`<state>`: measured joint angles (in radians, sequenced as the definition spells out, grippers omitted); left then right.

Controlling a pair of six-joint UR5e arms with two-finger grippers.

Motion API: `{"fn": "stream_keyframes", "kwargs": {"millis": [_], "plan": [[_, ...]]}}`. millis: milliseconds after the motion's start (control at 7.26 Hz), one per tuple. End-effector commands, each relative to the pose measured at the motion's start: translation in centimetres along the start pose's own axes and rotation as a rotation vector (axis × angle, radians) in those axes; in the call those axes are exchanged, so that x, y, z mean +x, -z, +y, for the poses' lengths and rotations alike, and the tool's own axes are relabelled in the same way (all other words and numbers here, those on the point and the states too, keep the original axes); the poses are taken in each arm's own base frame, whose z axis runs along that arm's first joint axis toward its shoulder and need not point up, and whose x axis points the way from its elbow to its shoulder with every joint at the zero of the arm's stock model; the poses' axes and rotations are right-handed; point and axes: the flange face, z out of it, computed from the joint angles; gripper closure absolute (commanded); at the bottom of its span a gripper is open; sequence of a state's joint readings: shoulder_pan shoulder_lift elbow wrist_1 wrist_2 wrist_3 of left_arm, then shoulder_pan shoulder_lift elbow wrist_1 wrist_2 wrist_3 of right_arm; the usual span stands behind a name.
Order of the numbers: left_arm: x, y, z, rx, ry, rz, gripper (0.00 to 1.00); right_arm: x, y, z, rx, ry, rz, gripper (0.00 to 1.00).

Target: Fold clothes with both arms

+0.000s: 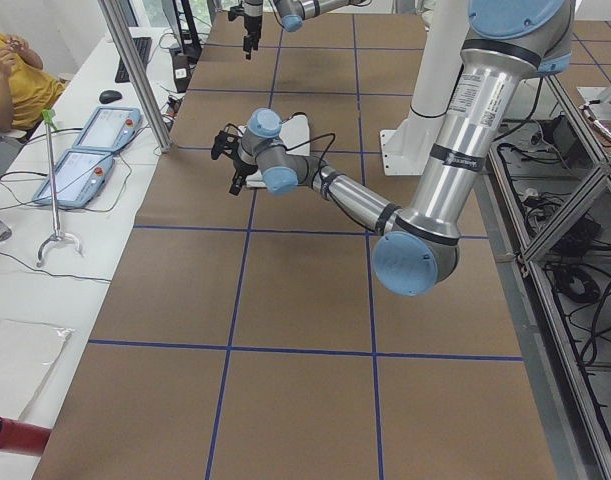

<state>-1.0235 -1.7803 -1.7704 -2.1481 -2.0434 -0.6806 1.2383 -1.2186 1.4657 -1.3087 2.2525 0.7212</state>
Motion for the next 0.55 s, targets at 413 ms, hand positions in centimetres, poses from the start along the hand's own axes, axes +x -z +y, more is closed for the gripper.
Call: {"fn": "stream_keyframes", "kwargs": {"millis": [413], "plan": [[-17.7,10.6,9.0,-0.132,-0.312,-0.085,0.00,22.9,4.0,5.2,-0.044,0.143,0.004,0.00]]}}
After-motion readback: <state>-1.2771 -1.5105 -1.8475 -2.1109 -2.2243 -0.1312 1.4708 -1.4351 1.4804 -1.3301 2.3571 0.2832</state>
